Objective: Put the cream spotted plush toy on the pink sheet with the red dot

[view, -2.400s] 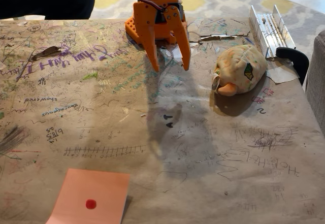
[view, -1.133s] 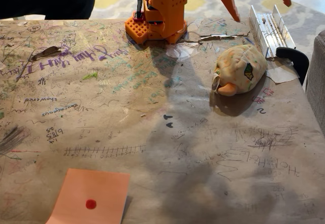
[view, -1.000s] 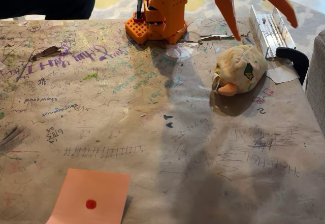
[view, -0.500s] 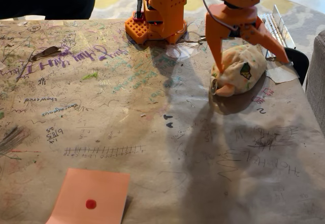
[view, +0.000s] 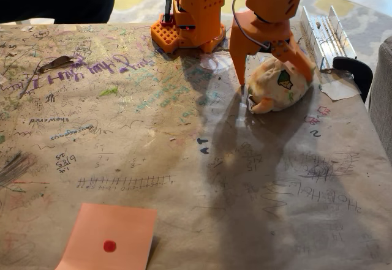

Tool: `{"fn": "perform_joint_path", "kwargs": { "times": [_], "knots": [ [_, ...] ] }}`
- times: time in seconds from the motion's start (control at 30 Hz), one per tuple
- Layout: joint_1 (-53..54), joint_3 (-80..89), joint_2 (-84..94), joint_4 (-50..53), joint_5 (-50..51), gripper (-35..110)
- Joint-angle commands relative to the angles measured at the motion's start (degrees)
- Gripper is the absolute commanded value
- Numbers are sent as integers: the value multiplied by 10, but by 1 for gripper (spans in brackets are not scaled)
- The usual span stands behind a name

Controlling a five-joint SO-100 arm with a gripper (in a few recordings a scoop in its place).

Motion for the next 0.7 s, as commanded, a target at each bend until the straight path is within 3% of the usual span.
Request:
{"fn": "perform_joint_path", "kwargs": {
  "times": [0.0,0.37,0.67],
  "knots": [
    [11,-24,-51,13,3,1],
    [20,-65,-35,34,24,0],
    [65,-137,295,129,139,0]
  ]
}}
